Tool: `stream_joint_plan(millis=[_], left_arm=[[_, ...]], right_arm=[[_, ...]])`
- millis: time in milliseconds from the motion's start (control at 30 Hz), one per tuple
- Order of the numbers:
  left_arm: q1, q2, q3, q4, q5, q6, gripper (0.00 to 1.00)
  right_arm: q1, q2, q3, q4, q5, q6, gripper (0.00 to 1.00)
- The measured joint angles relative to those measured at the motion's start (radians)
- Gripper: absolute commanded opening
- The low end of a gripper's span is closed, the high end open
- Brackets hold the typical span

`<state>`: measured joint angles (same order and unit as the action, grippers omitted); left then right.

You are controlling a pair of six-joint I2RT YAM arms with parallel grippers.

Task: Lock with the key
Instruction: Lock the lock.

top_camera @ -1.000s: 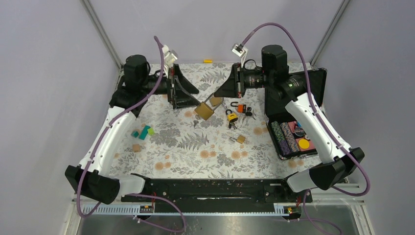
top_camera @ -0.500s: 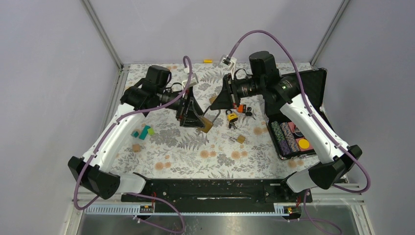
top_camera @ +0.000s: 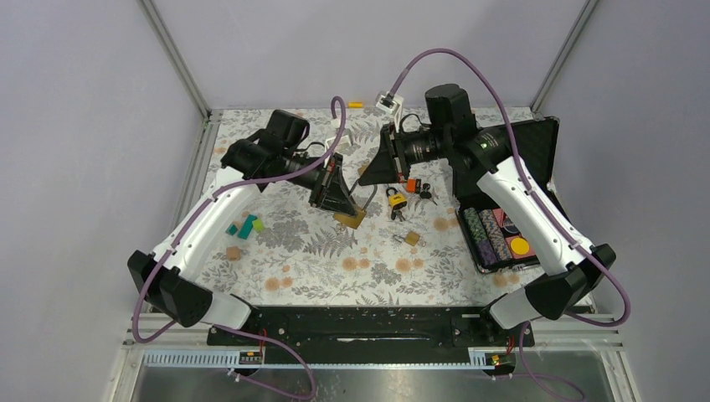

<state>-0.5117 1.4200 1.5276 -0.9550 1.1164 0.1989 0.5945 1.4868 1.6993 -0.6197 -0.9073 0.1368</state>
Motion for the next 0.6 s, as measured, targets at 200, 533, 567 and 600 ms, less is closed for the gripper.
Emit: stream_joint_plan(millis=[200,533,567,600], left_arm=[[0.000,-0.004,0.025,-0.010,0.018,-0.009,0.00],[0.073,-0.130,-0.074,0.341,-0.193,-0.324,0.00],[0.092,-0.156,-0.100,0.406,-0.220,-0.375,0.00],[0.105,-0.177,-0.120,0.458,-0.245,-0.414,0.00]], right_arm=[[-0.002,0.018,0.040,-0.001,-0.017,0.034,0.19],[-0.008,-0.043,-0.056,0.246,0.178,0.277,0.99],[-0.009,-0.068,-0.098,0.291,0.202,0.300,0.99],[-0.010,-0.092,-0.138,0.338,0.221,0.321,1.00]])
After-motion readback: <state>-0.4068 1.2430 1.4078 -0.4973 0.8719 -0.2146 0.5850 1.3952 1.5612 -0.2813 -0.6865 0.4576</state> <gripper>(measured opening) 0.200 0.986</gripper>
